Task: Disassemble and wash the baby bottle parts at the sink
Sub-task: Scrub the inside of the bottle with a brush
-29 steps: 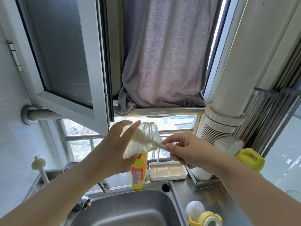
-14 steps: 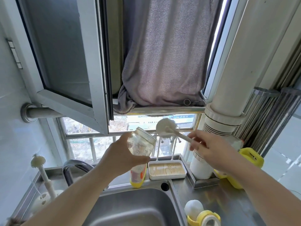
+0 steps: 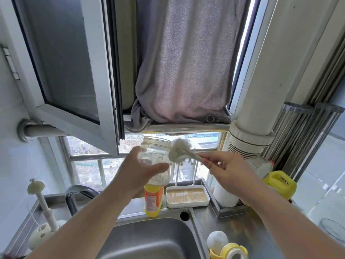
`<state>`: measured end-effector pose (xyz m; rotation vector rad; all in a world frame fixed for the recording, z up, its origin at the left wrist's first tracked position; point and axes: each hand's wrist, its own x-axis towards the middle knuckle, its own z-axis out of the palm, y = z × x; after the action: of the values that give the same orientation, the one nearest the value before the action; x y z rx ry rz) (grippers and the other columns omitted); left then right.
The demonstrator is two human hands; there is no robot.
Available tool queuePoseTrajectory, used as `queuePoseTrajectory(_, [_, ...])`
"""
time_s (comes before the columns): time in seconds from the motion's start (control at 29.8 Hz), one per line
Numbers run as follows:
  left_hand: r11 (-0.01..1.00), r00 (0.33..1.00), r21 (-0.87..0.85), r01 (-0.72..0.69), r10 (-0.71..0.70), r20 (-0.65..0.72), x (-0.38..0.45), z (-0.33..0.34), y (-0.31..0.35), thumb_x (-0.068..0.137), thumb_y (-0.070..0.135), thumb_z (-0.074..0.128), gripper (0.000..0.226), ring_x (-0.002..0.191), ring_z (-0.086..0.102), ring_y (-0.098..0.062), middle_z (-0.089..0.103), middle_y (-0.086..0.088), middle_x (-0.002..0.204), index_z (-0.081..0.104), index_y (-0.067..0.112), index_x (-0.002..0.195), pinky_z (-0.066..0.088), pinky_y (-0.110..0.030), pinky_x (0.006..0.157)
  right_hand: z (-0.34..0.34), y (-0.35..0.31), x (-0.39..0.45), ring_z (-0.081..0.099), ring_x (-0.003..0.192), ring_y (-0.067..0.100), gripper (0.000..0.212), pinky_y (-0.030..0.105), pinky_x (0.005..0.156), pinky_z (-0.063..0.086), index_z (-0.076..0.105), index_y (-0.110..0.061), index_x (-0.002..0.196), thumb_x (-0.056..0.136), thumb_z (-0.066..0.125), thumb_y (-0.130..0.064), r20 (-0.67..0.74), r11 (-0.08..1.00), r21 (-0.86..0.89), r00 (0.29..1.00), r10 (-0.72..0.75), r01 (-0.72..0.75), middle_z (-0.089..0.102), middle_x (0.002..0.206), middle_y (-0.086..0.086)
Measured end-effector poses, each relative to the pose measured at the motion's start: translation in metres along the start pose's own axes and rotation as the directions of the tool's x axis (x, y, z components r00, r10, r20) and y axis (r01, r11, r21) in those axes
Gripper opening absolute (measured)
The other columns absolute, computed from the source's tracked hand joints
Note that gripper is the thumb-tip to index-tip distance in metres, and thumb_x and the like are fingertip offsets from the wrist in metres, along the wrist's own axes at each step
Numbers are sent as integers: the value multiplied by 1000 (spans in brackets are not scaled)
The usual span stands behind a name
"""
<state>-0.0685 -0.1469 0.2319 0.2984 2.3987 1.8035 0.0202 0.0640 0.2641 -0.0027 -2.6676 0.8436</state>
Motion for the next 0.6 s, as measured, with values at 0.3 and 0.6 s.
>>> queuePoseTrajectory(0.3, [993,996,-92,79,-76,35,-8,2,-1,63,26,85,65,85,61,-9,63,6,98,48,26,116,44,-24,57,-6,2,14,52,63,-11,22,8,56,37,68,-32,108,91,58,-23,17,999,33,1000,-9,9,63,75,-15])
queuePoseTrajectory(0.6, [980,994,-175,93,-82,68,-3,-6,7,66,24,82,57,90,60,-9,63,1,104,51,24,114,46,-27,65,-4,1,21,58,75,-2,23,19,67,45,67,-39,107,87,56,-42,25,999,-38,1000,-13,14,60,72,-26])
